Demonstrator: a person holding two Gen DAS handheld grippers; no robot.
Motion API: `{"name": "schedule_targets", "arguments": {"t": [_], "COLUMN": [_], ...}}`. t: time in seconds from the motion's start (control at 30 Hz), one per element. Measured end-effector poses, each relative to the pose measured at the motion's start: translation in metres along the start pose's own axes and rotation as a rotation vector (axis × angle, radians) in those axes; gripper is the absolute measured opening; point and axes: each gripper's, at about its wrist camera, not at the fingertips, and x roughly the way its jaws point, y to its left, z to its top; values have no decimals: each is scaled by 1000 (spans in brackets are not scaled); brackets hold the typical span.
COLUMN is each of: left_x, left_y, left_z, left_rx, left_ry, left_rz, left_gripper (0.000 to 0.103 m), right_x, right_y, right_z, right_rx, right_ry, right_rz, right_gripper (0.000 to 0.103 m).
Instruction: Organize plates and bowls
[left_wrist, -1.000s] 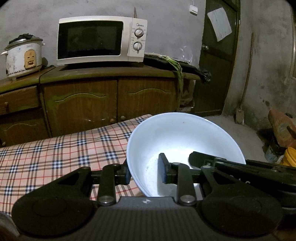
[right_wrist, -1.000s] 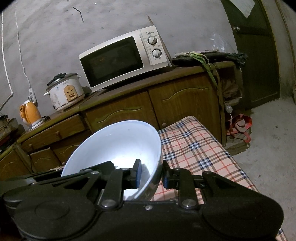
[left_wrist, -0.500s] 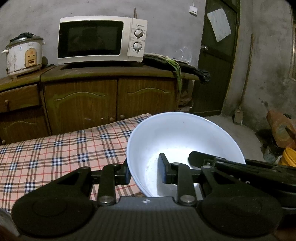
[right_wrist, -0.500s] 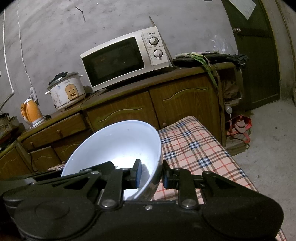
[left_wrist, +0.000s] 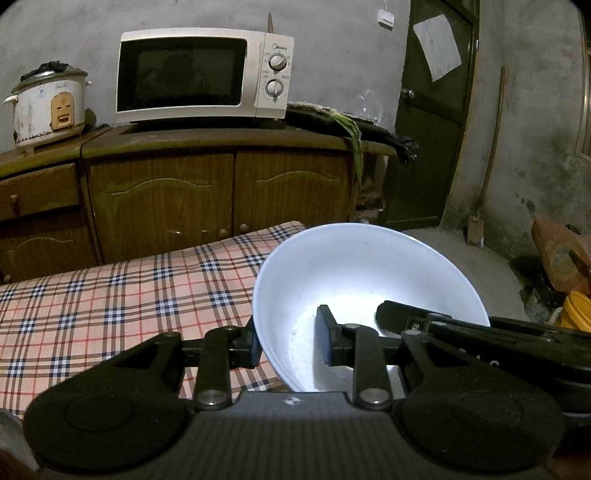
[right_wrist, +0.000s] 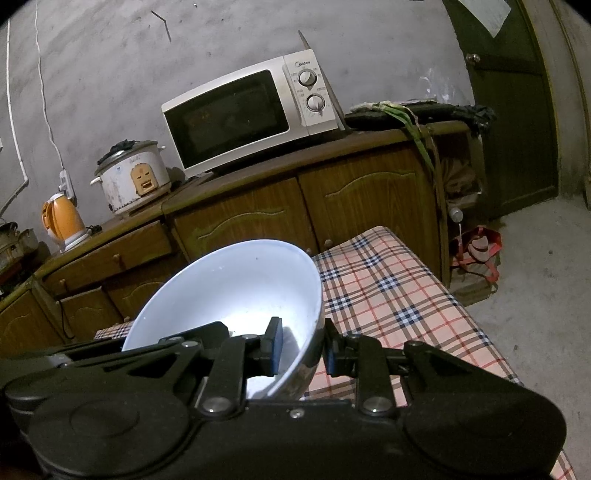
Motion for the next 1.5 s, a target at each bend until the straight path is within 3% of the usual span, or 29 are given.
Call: {"name": "schedule_targets", "arguments": {"t": [1.5], "left_x": [-6], "left_y": [-3], "left_z": [-20], "left_rx": [-12], "left_ry": [27], "left_rz": [-11], "left_gripper": [28], "right_x": [0], "right_y": [-4], "right_z": [-14], "right_rx": [4], "right_ry": [16], "right_rz": [-6], "right_gripper": [30]}}
